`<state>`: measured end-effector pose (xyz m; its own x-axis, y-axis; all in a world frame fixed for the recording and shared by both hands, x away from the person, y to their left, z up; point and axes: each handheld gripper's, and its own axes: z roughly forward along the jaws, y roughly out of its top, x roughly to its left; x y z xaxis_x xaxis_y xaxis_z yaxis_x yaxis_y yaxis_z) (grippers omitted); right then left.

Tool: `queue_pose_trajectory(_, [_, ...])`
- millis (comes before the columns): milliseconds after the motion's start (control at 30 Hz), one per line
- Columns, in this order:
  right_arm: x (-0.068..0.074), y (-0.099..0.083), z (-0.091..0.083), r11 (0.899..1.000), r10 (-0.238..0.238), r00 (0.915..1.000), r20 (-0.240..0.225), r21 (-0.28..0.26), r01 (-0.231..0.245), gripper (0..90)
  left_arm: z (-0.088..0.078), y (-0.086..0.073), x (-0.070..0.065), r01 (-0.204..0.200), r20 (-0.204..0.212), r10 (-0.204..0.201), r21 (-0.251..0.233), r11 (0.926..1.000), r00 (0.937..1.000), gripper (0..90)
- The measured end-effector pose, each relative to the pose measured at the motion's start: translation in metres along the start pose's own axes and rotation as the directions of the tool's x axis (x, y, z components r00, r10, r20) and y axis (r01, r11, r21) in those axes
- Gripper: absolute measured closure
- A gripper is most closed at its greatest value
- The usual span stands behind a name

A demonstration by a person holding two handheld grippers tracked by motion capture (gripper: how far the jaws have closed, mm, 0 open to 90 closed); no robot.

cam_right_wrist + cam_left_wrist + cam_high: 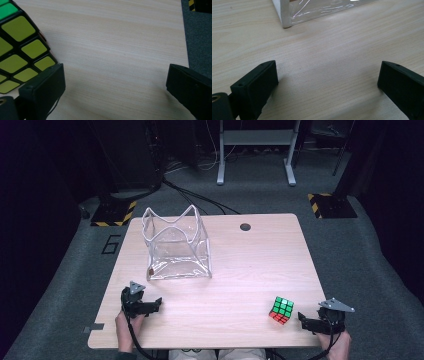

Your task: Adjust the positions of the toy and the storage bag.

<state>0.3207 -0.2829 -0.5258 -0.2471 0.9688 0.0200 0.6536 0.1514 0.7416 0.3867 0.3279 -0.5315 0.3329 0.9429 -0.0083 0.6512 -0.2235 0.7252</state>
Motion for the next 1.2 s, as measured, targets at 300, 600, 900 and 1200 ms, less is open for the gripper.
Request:
queue_pose_trajectory(300, [0.011, 0.017, -0.021, 0.997, -0.032, 0.9988, -0.036, -0.068, 0.03, 1.8, 0.0, 0.0, 0.0, 0.0, 0.0, 0.0, 0.0, 1.0, 1.0, 2.7])
queue_pose_trajectory(600, [0.03, 0.035, -0.036, 0.988, -0.087, 0.9922, -0.089, -0.135, 0.074, 1.6, 0.0, 0.0, 0.0, 0.0, 0.0, 0.0, 0.0, 1.0, 1.0, 2.7])
queue_pose_trajectory(900, [0.051, 0.044, -0.03, 0.981, -0.135, 0.9769, -0.165, -0.16, 0.109, 1.8, 0.0, 0.0, 0.0, 0.001, -0.002, -0.001, 0.0, 1.0, 1.0, 2.7])
queue_pose_trajectory(1200, [0.063, 0.043, -0.007, 0.985, -0.147, 0.9625, -0.228, -0.124, 0.121, 2.0, 0.0, 0.0, 0.0, 0.001, -0.001, -0.001, 0.0, 1.0, 1.0, 2.8])
